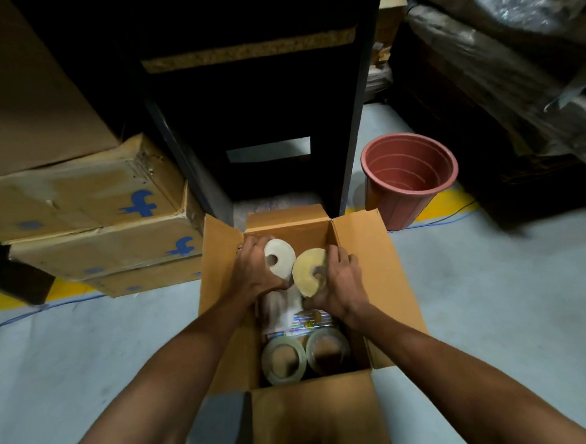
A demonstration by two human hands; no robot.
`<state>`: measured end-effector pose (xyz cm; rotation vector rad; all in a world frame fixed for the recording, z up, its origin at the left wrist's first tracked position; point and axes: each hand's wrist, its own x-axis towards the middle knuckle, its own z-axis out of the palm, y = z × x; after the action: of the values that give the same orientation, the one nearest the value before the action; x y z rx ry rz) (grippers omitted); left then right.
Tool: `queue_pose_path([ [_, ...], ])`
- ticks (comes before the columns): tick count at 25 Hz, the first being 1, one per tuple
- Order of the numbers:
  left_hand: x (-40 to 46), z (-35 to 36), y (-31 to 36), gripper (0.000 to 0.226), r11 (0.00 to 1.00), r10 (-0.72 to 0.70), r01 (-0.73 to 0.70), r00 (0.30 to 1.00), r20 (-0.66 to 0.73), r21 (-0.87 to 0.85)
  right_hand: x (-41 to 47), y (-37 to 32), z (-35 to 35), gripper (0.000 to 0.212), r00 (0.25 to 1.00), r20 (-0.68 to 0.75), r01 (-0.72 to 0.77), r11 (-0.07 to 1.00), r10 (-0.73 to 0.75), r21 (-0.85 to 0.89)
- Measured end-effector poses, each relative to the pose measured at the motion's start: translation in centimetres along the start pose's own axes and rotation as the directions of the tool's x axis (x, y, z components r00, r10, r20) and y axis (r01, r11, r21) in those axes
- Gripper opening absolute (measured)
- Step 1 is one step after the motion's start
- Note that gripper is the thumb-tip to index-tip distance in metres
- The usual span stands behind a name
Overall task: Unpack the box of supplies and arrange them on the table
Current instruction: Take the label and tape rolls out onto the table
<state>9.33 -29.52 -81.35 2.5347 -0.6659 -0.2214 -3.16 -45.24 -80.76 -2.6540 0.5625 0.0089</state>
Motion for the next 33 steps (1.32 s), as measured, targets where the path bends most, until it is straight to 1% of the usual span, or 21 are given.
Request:
queue_pose_path([
  [3,-2.8,-5.0,2.6,0.102,0.997,0.048,-0.050,0.998,-0.026,-0.065,-2.5,-1.8,-5.8,0.105,1.000,0.004,0.008,0.999,-0.008,0.046],
  [5,-4.6,-8.7,4.6,0.102,0.994,0.046,-0.048,0.999,-0.027,-0.101,-4.5,-3.4,-9.3,0.105,1.000,0.011,0.012,0.988,-0.013,0.152],
  [7,-6.0,-12.8,7.0,0.105,0.990,-0.009,0.008,1.000,-0.002,-0.140,-6.3,-5.1,-13.1,0.106,1.000,0.015,-0.016,0.963,0.012,0.268],
  [8,-6.6,-14.9,8.3,0.107,0.986,-0.052,0.053,0.999,0.011,-0.155,-7.1,-6.0,-15.2,0.106,1.000,0.017,-0.019,0.956,0.014,0.293],
  [11,-8.8,-20.6,11.8,0.112,0.974,-0.132,0.133,0.991,0.017,-0.185,-9.5,-8.6,-21.4,0.109,0.999,0.037,0.016,0.945,-0.030,0.326],
  [15,-11.8,-29.5,17.0,0.102,0.963,-0.163,0.161,0.987,0.010,-0.218,-11.7,-12.2,-30.8,0.119,0.994,0.105,-0.021,0.919,-0.023,0.394],
  [16,-12.7,-31.5,18.3,0.101,0.958,-0.175,0.172,0.985,0.008,-0.229,-12.3,-13.3,-32.9,0.118,0.994,0.104,-0.018,0.914,-0.026,0.405],
  [19,-14.6,-37.6,22.1,0.098,0.943,-0.210,0.207,0.978,0.019,-0.260,-13.7,-16.2,-39.1,0.106,0.997,0.069,0.012,0.910,-0.044,0.414],
  [22,-16.5,-42.8,24.8,0.101,0.945,-0.198,0.188,0.980,-0.009,-0.269,-14.8,-18.9,-44.1,0.102,0.997,0.058,0.023,0.906,-0.053,0.423],
  [26,-17.1,-48.3,26.0,0.100,0.939,-0.218,0.193,0.974,-0.061,-0.284,-14.5,-22.2,-48.0,0.102,0.992,0.042,0.086,0.894,-0.116,0.440],
  [29,-16.2,-52.2,25.6,0.105,0.943,-0.209,0.173,0.973,-0.102,-0.283,-13.6,-25.2,-49.9,0.103,0.987,0.018,0.132,0.879,-0.157,0.459],
  [33,-14.9,-56.4,24.0,0.104,0.944,-0.193,0.153,0.974,-0.115,-0.291,-12.0,-29.0,-51.0,0.103,0.987,-0.017,0.149,0.868,-0.159,0.474],
])
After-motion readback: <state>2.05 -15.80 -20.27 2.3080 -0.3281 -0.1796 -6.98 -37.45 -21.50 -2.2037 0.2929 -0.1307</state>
